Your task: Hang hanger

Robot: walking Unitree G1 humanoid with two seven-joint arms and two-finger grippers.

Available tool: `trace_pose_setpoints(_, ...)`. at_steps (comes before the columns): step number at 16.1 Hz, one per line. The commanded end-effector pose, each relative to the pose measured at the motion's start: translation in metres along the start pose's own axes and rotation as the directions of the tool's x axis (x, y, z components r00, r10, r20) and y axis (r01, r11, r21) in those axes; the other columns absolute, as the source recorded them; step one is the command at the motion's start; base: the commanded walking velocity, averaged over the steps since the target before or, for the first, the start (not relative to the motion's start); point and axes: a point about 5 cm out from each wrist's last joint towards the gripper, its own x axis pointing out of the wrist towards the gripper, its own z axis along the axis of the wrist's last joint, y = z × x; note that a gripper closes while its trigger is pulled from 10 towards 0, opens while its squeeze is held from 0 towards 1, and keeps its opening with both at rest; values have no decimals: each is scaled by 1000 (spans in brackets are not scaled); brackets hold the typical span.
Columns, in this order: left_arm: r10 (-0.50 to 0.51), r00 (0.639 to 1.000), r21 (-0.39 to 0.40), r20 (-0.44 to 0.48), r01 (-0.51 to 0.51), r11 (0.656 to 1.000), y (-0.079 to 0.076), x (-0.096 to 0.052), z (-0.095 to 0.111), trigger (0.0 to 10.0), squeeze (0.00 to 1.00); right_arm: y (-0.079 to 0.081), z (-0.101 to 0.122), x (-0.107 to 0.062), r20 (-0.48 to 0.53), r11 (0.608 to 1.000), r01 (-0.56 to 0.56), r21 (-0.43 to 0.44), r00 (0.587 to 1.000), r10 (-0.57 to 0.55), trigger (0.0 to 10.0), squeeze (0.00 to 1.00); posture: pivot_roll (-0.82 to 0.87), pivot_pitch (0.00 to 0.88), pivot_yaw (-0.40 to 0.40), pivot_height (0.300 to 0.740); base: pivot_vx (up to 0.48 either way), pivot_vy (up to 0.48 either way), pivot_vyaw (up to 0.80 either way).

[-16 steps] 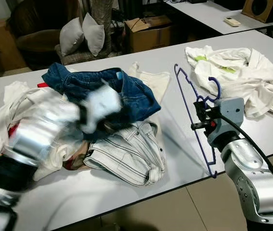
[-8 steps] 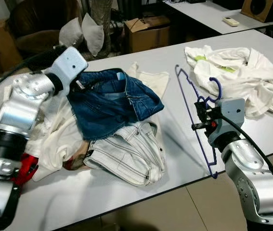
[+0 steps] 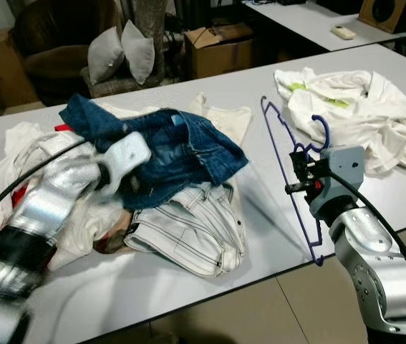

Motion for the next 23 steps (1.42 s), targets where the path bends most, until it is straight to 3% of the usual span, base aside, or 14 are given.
trace_pose_setpoints(1,-99,995,-14,1,99,995,-12,-1,0,10000,0,2,3,0,14,1000,-8,-8,1000,8,10000,0,-91,0,90,740,0,0,0)
trace_pose_setpoints(3,-196,974,-68,112,204,977,-31,-11,13,10000,0,2,3,0,13,1000,-10,-8,1000,10,10000,0,-87,0,86,740,0,0,0)
trace_pose_setpoints(6,-306,937,-73,170,322,944,-50,-22,24,10000,0,2,3,1,12,1000,-13,-7,1000,13,10000,0,-82,0,86,740,0,0,0)
trace_pose_setpoints(8,-241,917,-45,318,268,962,-44,-27,49,10000,0,3,3,1,12,1000,-15,-5,1000,15,10000,0,-80,0,84,740,0,0,0)
trace_pose_setpoints(12,-253,868,-7,427,283,959,-37,-32,77,10000,0,3,3,1,16,1000,-11,-6,1000,11,10000,0,-89,0,93,740,0,0,0)
trace_pose_setpoints(13,-251,867,-15,431,284,959,-34,-31,78,10000,976,2,4,1,17,1000,-8,-7,1000,8,10000,0,-89,0,93,740,0,0,0)
trace_pose_setpoints(14,-208,875,-20,437,241,970,-29,-28,80,10000,1000,1,4,1,18,1000,-4,-7,1000,4,10000,0,-93,0,95,740,0,0,0)
trace_pose_setpoints(15,-186,879,-12,439,213,977,-26,-26,82,10000,1000,1,4,1,18,1000,-3,-7,1000,3,10000,0,-93,0,94,740,0,0,0)
trace_pose_setpoints(17,-12,904,23,428,3,1000,-4,-8,89,10000,1000,0,4,2,19,1000,-1,-9,1000,2,10000,0,-97,0,93,740,0,0,0)
trace_pose_setpoints(18,25,907,44,421,-47,998,4,0,92,10000,416,0,5,3,21,1000,-2,-11,1000,2,10000,0,-105,0,98,740,0,0,0)
trace_pose_setpoints(19,27,900,44,435,-51,998,8,4,96,10000,0,0,6,2,24,1000,1,-12,1000,-1,10000,0,-105,0,98,740,0,0,0)
trace_pose_setpoints(20,28,898,45,439,-53,998,9,5,97,10000,0,-1,6,2,25,1000,2,-12,1000,-2,10000,0,-105,0,98,740,0,0,0)
trace_pose_setpoints(23,1,941,180,338,-66,981,17,26,93,10000,0,-2,7,2,30,1000,12,-14,999,-11,10000,0,-114,0,106,740,0,0,0)
